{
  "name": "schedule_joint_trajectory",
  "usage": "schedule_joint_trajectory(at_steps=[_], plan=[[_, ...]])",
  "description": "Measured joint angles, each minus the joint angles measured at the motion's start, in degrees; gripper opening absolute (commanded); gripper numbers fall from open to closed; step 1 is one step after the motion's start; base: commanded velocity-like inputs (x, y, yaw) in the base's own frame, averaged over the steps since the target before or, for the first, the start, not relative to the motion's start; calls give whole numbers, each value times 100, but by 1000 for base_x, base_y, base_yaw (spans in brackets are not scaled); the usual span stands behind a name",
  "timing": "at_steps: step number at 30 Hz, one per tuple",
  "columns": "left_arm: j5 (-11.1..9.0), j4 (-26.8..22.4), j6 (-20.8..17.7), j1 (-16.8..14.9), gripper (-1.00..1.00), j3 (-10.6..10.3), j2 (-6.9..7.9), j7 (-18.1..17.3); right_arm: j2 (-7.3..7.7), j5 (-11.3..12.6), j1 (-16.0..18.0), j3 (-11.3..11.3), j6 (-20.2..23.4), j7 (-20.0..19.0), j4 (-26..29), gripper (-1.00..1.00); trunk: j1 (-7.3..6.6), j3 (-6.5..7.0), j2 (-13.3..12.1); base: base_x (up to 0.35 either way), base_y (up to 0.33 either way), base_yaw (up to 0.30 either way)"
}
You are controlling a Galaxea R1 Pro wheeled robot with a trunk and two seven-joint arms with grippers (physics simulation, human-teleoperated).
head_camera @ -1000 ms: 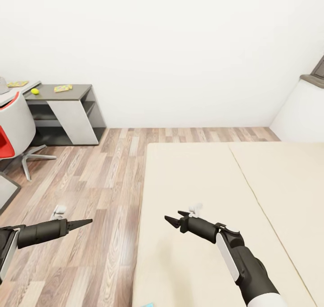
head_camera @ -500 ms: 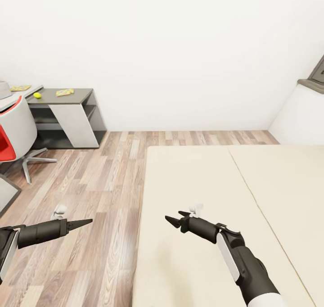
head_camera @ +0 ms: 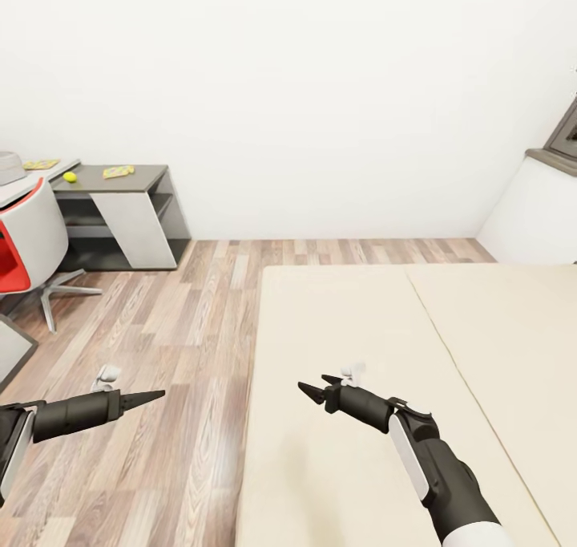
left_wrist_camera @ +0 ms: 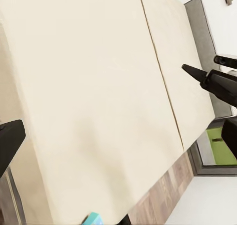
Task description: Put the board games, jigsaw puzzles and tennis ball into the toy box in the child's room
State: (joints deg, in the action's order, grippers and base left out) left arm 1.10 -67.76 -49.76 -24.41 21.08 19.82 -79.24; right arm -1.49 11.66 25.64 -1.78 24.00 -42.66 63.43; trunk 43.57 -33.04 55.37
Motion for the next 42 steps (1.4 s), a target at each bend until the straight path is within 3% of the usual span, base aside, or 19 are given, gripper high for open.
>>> schedule_joint_trajectory(at_steps=[9,16,26,28,36,42], plan=[[-3,1,-5,1,100,-13,-10,495,-2,-18,0,26,16,169,-10,100,0,84,0,0,0,0],[-5,1,-23,-3,100,-28,-67,1305,-18,-22,0,33,56,798,-25,100,0,149,0,0,0,0],[2,0,-35,-13,100,-46,-420,2394,-31,-15,0,41,132,1658,-35,100,0,243,0,0,0,0],[3,-2,-37,-16,100,-49,-509,2760,-37,-10,0,41,189,1870,-37,100,0,262,0,0,0,0],[3,-5,-39,-29,100,-59,-648,3715,-90,-8,0,31,296,2430,-84,100,0,337,0,0,0,0],[1,-6,-45,-41,100,-61,-734,4139,-107,17,0,27,383,2817,-185,100,0,393,0,0,0,0]])
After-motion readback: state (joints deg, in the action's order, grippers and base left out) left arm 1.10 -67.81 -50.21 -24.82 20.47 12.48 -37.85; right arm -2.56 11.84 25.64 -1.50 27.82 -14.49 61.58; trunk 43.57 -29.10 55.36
